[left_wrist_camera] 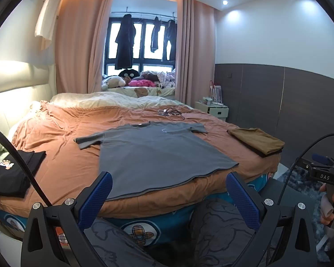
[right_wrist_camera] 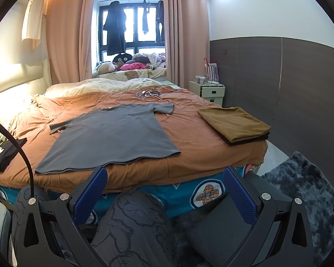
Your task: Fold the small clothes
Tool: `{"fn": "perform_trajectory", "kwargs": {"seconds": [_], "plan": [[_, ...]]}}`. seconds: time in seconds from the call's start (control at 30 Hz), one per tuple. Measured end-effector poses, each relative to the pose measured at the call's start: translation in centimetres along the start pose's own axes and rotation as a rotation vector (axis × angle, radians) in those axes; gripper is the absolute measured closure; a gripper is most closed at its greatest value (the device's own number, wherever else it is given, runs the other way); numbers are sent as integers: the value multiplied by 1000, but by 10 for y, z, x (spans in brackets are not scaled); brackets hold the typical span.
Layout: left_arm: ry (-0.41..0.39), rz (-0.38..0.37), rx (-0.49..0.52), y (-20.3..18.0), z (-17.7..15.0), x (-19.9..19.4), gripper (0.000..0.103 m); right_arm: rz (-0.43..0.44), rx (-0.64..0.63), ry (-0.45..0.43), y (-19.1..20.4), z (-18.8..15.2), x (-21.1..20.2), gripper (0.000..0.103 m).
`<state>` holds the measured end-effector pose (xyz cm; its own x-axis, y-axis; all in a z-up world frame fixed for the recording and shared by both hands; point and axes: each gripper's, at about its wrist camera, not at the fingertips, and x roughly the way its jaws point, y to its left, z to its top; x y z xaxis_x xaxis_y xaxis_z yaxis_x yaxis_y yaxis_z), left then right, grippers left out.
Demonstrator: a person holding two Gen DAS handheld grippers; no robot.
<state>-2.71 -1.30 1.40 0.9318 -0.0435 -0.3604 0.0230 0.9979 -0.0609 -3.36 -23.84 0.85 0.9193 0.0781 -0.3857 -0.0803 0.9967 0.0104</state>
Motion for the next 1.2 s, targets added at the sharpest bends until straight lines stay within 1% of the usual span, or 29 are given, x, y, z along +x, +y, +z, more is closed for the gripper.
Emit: {"fn": "perform_trajectory", "kwargs": {"seconds": [0.37,0.87,1.03,1.2], "plan": [[-3,6,3,-1,-1,-2,0,0,3,-8,-1,-2,0,0],[-2,20,-14,10,-6,-3,0,12,0,-14,1,-5,2,0],[3,25,-16,16,-4,2,0,13,-4,-8,4,-1,10,0],[19,36,-31,30,0,20,0,22,-10,2,10,9,30,0]]}}
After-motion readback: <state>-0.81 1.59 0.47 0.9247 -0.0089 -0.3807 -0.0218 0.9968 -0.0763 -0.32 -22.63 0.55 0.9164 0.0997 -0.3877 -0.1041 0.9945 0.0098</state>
